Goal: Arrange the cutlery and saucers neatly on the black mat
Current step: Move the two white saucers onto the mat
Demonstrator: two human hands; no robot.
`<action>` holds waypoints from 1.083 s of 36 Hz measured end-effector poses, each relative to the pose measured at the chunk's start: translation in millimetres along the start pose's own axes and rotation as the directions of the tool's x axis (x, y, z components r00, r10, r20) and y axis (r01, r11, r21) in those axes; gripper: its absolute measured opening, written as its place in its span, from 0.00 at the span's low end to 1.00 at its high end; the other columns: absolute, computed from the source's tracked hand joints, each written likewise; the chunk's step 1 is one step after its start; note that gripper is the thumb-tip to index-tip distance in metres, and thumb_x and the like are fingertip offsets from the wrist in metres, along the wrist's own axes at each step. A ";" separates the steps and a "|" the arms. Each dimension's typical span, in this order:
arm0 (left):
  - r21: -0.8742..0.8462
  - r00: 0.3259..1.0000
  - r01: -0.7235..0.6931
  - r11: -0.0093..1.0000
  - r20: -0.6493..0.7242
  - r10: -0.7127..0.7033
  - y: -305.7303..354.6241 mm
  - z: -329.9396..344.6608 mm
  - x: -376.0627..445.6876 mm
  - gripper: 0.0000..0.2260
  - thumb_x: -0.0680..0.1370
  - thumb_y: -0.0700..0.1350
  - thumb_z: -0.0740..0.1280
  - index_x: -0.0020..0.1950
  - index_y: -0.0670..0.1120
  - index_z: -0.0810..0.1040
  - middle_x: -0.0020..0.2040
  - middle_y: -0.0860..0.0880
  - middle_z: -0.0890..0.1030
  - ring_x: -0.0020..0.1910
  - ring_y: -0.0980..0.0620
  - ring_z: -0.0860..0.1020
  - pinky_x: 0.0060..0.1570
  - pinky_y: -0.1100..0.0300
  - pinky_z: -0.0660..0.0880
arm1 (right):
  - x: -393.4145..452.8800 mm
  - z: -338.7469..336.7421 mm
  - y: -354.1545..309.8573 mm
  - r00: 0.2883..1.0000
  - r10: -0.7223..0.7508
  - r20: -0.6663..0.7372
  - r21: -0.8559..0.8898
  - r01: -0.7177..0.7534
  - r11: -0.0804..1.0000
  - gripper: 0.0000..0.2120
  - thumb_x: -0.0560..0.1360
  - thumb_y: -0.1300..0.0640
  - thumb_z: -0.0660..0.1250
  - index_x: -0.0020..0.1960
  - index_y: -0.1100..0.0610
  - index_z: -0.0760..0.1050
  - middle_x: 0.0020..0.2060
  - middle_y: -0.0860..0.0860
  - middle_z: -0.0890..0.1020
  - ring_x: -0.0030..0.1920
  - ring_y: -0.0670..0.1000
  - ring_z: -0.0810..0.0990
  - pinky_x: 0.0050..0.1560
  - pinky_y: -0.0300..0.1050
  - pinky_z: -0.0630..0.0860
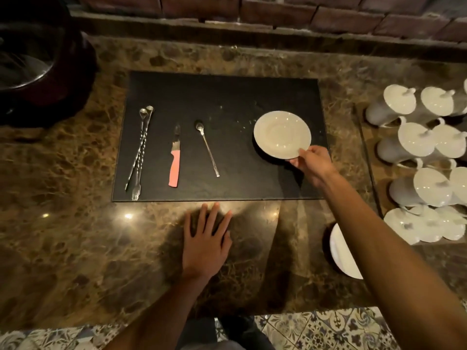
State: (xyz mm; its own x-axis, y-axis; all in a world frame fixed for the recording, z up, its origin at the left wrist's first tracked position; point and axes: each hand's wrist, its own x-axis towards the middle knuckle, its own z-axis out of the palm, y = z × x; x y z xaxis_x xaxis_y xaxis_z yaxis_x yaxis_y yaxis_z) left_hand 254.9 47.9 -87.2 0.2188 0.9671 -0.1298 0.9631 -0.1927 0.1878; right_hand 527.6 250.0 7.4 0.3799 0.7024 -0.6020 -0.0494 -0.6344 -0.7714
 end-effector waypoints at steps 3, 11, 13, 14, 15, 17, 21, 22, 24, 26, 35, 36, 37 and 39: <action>0.004 1.000 0.000 1.000 -0.003 0.000 -0.9 3.2 0.1 0.25 0.84 0.58 0.51 0.82 0.59 0.58 0.84 0.49 0.58 0.83 0.44 0.55 0.78 0.34 0.51 | 15.7 20.8 -11.1 1.000 0.013 0.015 0.024 -0.013 1.000 0.03 0.79 0.69 0.62 0.48 0.64 0.70 0.43 0.60 0.78 0.37 0.56 0.82 0.30 0.41 0.82; 0.008 1.000 0.017 1.000 -0.009 -0.017 0.4 0.1 -0.7 0.26 0.83 0.57 0.55 0.82 0.60 0.59 0.84 0.49 0.59 0.83 0.45 0.56 0.77 0.34 0.56 | 29.3 46.3 -2.2 0.996 0.024 0.084 0.214 -0.041 0.976 0.07 0.79 0.71 0.61 0.47 0.65 0.76 0.57 0.63 0.79 0.51 0.55 0.83 0.50 0.44 0.83; 0.006 1.000 0.020 1.000 -0.002 -0.020 0.6 0.1 -0.7 0.26 0.83 0.57 0.55 0.82 0.60 0.59 0.83 0.49 0.59 0.83 0.44 0.56 0.77 0.34 0.57 | 24.7 39.2 2.4 0.985 0.018 0.169 0.257 -0.061 0.964 0.10 0.80 0.71 0.60 0.58 0.69 0.76 0.59 0.62 0.80 0.58 0.57 0.82 0.60 0.48 0.80; 0.005 1.000 0.020 1.000 -0.001 -0.020 0.7 0.4 -0.7 0.26 0.83 0.57 0.54 0.82 0.60 0.58 0.83 0.49 0.58 0.83 0.44 0.56 0.77 0.34 0.57 | 22.8 33.4 5.3 0.979 0.011 0.202 0.245 -0.061 0.968 0.13 0.80 0.71 0.60 0.63 0.69 0.74 0.58 0.62 0.80 0.59 0.58 0.82 0.61 0.49 0.79; 0.004 1.000 0.021 1.000 0.000 -0.021 0.5 0.9 -0.6 0.26 0.83 0.57 0.54 0.82 0.60 0.58 0.83 0.49 0.57 0.83 0.44 0.57 0.77 0.35 0.57 | 20.6 25.5 8.4 0.975 0.001 0.224 0.205 -0.048 0.978 0.14 0.80 0.71 0.60 0.65 0.69 0.73 0.58 0.62 0.80 0.58 0.58 0.82 0.61 0.49 0.79; 0.002 1.000 0.018 1.000 0.004 -0.018 0.2 1.6 -0.3 0.26 0.83 0.57 0.54 0.82 0.59 0.58 0.83 0.49 0.57 0.83 0.44 0.57 0.77 0.35 0.56 | 13.9 3.6 14.8 0.966 -0.019 0.257 0.085 -0.003 0.996 0.12 0.81 0.68 0.60 0.62 0.66 0.75 0.58 0.63 0.81 0.55 0.57 0.84 0.58 0.49 0.80; 0.016 1.000 0.006 1.000 -0.001 -0.006 0.1 0.9 0.4 0.25 0.83 0.56 0.54 0.81 0.58 0.60 0.83 0.47 0.60 0.82 0.42 0.58 0.77 0.34 0.55 | -1.7 -64.5 30.8 0.973 -0.070 0.220 -0.078 0.089 0.993 0.10 0.78 0.66 0.66 0.58 0.65 0.78 0.46 0.54 0.86 0.43 0.48 0.86 0.48 0.39 0.83; 0.018 1.000 0.003 1.000 -0.006 -0.003 0.0 0.5 0.2 0.25 0.83 0.56 0.53 0.81 0.58 0.61 0.83 0.47 0.61 0.82 0.42 0.59 0.77 0.34 0.55 | -7.4 -85.6 36.4 0.978 -0.098 0.186 -0.158 0.128 0.979 0.11 0.77 0.66 0.68 0.58 0.65 0.79 0.43 0.51 0.86 0.42 0.46 0.85 0.48 0.37 0.82; 0.026 1.000 -0.005 1.000 -0.013 0.006 -0.1 -0.6 -0.3 0.25 0.83 0.55 0.53 0.81 0.57 0.61 0.82 0.46 0.62 0.82 0.41 0.60 0.77 0.34 0.56 | -19.0 -130.0 50.1 0.981 -0.141 0.135 -0.323 0.178 0.930 0.09 0.75 0.65 0.71 0.54 0.62 0.82 0.41 0.50 0.86 0.43 0.48 0.84 0.50 0.37 0.79; 0.037 1.000 -0.008 0.999 -0.017 0.009 0.0 -1.8 -0.2 0.25 0.83 0.55 0.53 0.81 0.57 0.62 0.82 0.46 0.64 0.81 0.40 0.60 0.77 0.34 0.56 | -29.3 -167.5 64.7 0.984 -0.112 0.138 -0.482 0.165 0.860 0.05 0.73 0.62 0.73 0.49 0.58 0.84 0.43 0.55 0.86 0.45 0.53 0.84 0.50 0.39 0.80; 0.047 1.000 0.005 0.999 -0.017 -0.004 0.8 -0.8 -0.1 0.24 0.83 0.54 0.53 0.80 0.55 0.65 0.82 0.45 0.63 0.81 0.40 0.61 0.76 0.33 0.57 | -39.2 -221.1 94.5 0.981 -0.050 0.186 -0.906 0.191 0.379 0.11 0.78 0.53 0.69 0.58 0.54 0.83 0.54 0.55 0.86 0.52 0.57 0.82 0.51 0.42 0.70; 0.045 1.000 0.006 0.999 -0.025 -0.005 0.8 -0.4 -0.1 0.24 0.83 0.54 0.53 0.80 0.55 0.66 0.81 0.45 0.64 0.80 0.40 0.62 0.76 0.33 0.57 | -38.3 -220.8 94.1 0.982 -0.058 0.182 -0.913 0.190 0.360 0.11 0.78 0.55 0.69 0.58 0.54 0.84 0.53 0.56 0.86 0.52 0.57 0.83 0.50 0.41 0.69; 0.042 0.999 0.006 0.999 -0.034 -0.005 0.8 0.1 -0.2 0.24 0.83 0.54 0.53 0.80 0.54 0.66 0.81 0.45 0.64 0.80 0.40 0.62 0.76 0.33 0.58 | -37.4 -219.7 93.1 0.981 -0.061 0.182 -0.922 0.192 0.337 0.10 0.77 0.57 0.69 0.56 0.55 0.84 0.53 0.56 0.86 0.52 0.57 0.83 0.49 0.41 0.69; 0.036 0.999 0.004 0.999 -0.046 -0.002 0.4 0.7 -0.4 0.24 0.84 0.54 0.53 0.80 0.54 0.66 0.81 0.45 0.65 0.80 0.40 0.63 0.76 0.33 0.58 | -35.8 -216.6 90.2 0.977 -0.056 0.204 -0.928 0.211 0.307 0.08 0.76 0.59 0.70 0.54 0.57 0.85 0.50 0.57 0.86 0.47 0.56 0.82 0.48 0.41 0.69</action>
State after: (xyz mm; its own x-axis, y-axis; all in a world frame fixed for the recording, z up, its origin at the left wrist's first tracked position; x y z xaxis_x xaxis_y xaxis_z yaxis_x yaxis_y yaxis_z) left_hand 255.3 47.3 -87.7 0.2091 0.9742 -0.0853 0.9690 -0.1946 0.1520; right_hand 709.6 97.8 4.1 0.1860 0.7876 -0.5874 0.9222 -0.3463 -0.1723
